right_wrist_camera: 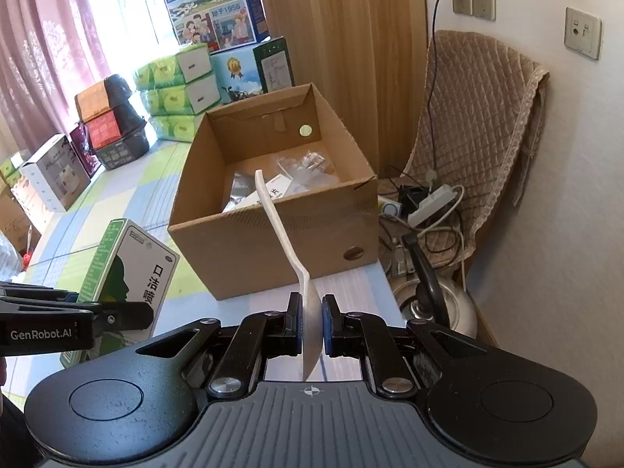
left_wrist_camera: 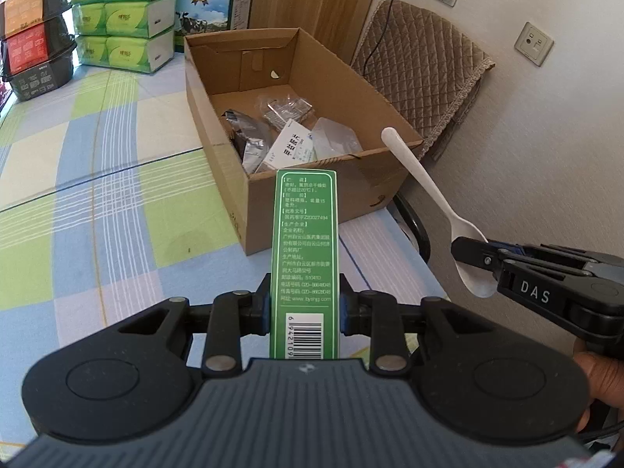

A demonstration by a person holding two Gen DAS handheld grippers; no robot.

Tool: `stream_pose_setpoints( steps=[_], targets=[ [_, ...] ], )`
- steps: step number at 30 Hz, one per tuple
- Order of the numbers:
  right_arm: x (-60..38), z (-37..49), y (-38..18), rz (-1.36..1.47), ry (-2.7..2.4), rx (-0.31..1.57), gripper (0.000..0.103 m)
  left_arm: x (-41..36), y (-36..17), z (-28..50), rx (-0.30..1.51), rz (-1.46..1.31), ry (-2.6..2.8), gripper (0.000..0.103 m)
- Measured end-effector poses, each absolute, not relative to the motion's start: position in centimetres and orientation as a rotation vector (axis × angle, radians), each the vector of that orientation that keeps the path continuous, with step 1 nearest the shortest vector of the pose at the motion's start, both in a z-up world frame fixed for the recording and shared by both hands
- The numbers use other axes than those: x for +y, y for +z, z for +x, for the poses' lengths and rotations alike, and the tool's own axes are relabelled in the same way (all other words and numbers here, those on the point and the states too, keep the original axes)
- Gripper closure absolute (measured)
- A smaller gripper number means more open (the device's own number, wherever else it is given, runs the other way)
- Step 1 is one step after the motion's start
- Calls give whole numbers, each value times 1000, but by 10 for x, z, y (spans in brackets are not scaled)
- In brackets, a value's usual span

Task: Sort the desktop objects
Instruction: 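Carry the green-white box and white spoon over the cardboard box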

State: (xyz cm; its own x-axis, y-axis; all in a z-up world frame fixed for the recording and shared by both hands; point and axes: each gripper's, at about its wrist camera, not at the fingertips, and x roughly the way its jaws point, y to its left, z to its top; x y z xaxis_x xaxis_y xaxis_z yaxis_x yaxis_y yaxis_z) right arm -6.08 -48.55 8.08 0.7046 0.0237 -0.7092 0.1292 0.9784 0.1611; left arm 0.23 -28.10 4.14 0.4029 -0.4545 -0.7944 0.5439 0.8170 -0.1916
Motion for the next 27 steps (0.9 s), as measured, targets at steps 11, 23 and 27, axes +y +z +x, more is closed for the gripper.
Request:
stream_pose_setpoints(
  steps=[11,23,27],
  targets=[
    [-488,-54,90,185,-69,773,96,-290,47,7,955,94,-644,78],
    [-487,-38,100,148,-58,760,96,-297,58,20,934,76,-651,78],
    [-488,-30,103,138,-56,756,96,-301,63,27,924,67,-655,78]
  ],
)
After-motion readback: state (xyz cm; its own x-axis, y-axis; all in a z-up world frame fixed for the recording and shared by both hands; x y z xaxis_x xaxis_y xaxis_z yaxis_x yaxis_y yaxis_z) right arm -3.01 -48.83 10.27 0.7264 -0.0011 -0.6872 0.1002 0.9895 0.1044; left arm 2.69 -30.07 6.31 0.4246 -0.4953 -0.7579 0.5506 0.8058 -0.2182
